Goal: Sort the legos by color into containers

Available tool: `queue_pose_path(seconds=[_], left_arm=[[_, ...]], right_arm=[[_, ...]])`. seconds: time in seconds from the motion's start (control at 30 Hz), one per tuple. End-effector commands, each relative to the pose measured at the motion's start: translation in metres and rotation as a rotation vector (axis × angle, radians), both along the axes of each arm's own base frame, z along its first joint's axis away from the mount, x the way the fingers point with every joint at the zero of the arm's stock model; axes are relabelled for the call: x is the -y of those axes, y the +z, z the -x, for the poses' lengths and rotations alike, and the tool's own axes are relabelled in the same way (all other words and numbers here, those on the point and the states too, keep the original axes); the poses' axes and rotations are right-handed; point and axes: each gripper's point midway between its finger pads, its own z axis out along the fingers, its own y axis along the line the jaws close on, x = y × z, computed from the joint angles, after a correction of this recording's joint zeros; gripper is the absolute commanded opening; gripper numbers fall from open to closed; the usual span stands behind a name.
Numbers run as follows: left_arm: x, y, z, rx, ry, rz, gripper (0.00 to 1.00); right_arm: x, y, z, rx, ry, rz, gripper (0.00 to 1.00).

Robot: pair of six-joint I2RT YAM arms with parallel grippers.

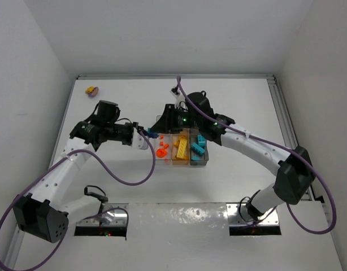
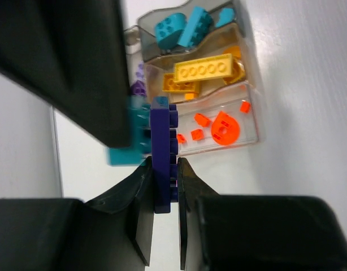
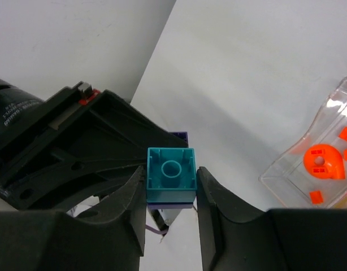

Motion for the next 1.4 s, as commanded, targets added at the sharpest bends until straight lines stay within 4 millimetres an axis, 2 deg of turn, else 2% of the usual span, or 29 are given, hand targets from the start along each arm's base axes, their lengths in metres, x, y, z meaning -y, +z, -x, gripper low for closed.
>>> queue_pose_path(seconds=[0.0,0.03,0.07,0.13,0.17,0.23,0.33,0.37,0.4,0.43,0.47,0.5,0.53,0.57,0.67,0.7,0.8,0.87,0.93,0.97,1.03,1.07,1.1,1.17,1.2,1.23,1.3,1.33,1.37], left_arm=[[0.002,-0.010,0.030,-0.064,-0.097,-0.016,0.00],[-0.001,-0.014,0.035,-0.079,-0.104,-0.029,0.00],[-0.002,-0.018,0.039,-0.092,-0.110,-0.039,0.00],[-0.006,-0.027,0.045,-0.116,-0.109,-0.063,0.00],[-0.007,-0.029,0.045,-0.118,-0.106,-0.065,0.00],[-0.008,-0.029,0.042,-0.115,-0.086,-0.066,0.00],[-0.005,-0.026,0.028,-0.125,-0.018,-0.035,0.00],[-0.003,-0.024,0.023,-0.142,0.021,-0.018,0.00],[-0.003,-0.026,0.018,-0.248,0.131,0.014,0.00],[0.001,-0.020,0.006,-0.259,0.187,0.054,0.00],[0.004,-0.023,0.007,-0.365,0.247,0.084,0.00],[0.007,-0.022,0.006,-0.407,0.267,0.103,0.00],[0.011,-0.016,-0.001,-0.425,0.291,0.143,0.00],[0.015,-0.018,0.000,-0.529,0.353,0.182,0.00],[0.021,-0.018,-0.009,-0.592,0.422,0.250,0.00],[0.023,-0.016,-0.014,-0.640,0.483,0.291,0.00],[0.026,-0.031,-0.017,-0.785,0.598,0.345,0.00],[0.027,-0.036,-0.022,-0.802,0.618,0.347,0.00],[0.027,-0.034,-0.035,-0.777,0.646,0.352,0.00],[0.024,-0.041,-0.046,-0.758,0.673,0.333,0.00],[0.026,-0.031,-0.063,-0.699,0.669,0.336,0.00],[0.026,-0.037,-0.072,-0.680,0.673,0.317,0.00],[0.028,-0.027,-0.082,-0.642,0.662,0.328,0.00],[0.032,-0.028,-0.101,-0.594,0.646,0.309,0.00],[0.034,-0.029,-0.105,-0.582,0.637,0.298,0.00],[0.037,-0.037,-0.112,-0.558,0.619,0.267,0.00],[0.042,-0.035,-0.121,-0.497,0.582,0.240,0.00],[0.051,-0.051,-0.131,-0.401,0.510,0.149,0.00],[0.051,-0.048,-0.132,-0.397,0.508,0.150,0.00]], right_arm=[[0.043,0.016,-0.047,0.048,-0.210,0.040,0.00],[0.055,0.015,-0.058,0.036,-0.250,0.043,0.00],[0.076,0.016,-0.077,0.018,-0.326,0.033,0.00],[0.103,0.024,-0.095,0.065,-0.428,0.047,0.00],[0.110,0.033,-0.098,0.097,-0.454,0.051,0.00],[0.120,0.034,-0.101,0.133,-0.482,0.111,0.00],[0.141,0.024,-0.103,0.152,-0.532,0.242,0.00],[0.153,0.005,-0.096,0.111,-0.542,0.330,0.00],[0.165,-0.009,-0.093,0.092,-0.564,0.401,0.00],[0.179,-0.030,-0.086,0.060,-0.576,0.486,0.00],[0.197,-0.050,-0.076,0.020,-0.605,0.587,0.00],[0.204,-0.062,-0.069,-0.002,-0.602,0.629,0.00],[0.210,-0.085,-0.056,-0.049,-0.588,0.673,0.00],[0.207,-0.095,-0.048,-0.075,-0.565,0.662,0.00],[0.202,-0.119,-0.033,-0.115,-0.566,0.609,0.00],[0.203,-0.123,-0.032,-0.121,-0.575,0.601,0.00],[0.199,-0.123,-0.037,-0.103,-0.566,0.596,0.00],[0.196,-0.125,-0.037,-0.108,-0.544,0.599,0.00],[0.191,-0.129,-0.035,-0.127,-0.524,0.591,0.01],[0.190,-0.130,-0.035,-0.137,-0.526,0.580,0.03],[0.185,-0.135,-0.033,-0.153,-0.513,0.563,0.05],[0.184,-0.136,-0.033,-0.159,-0.510,0.558,0.07],[0.183,-0.137,-0.033,-0.162,-0.508,0.555,0.14],[0.183,-0.140,-0.034,-0.169,-0.506,0.566,0.25],[0.182,-0.139,-0.034,-0.167,-0.498,0.564,0.36],[0.180,-0.139,-0.034,-0.166,-0.487,0.561,0.43],[0.173,-0.132,-0.036,-0.147,-0.449,0.543,0.56],[0.168,-0.125,-0.037,-0.133,-0.406,0.535,0.64],[0.166,-0.122,-0.038,-0.127,-0.407,0.530,0.64]])
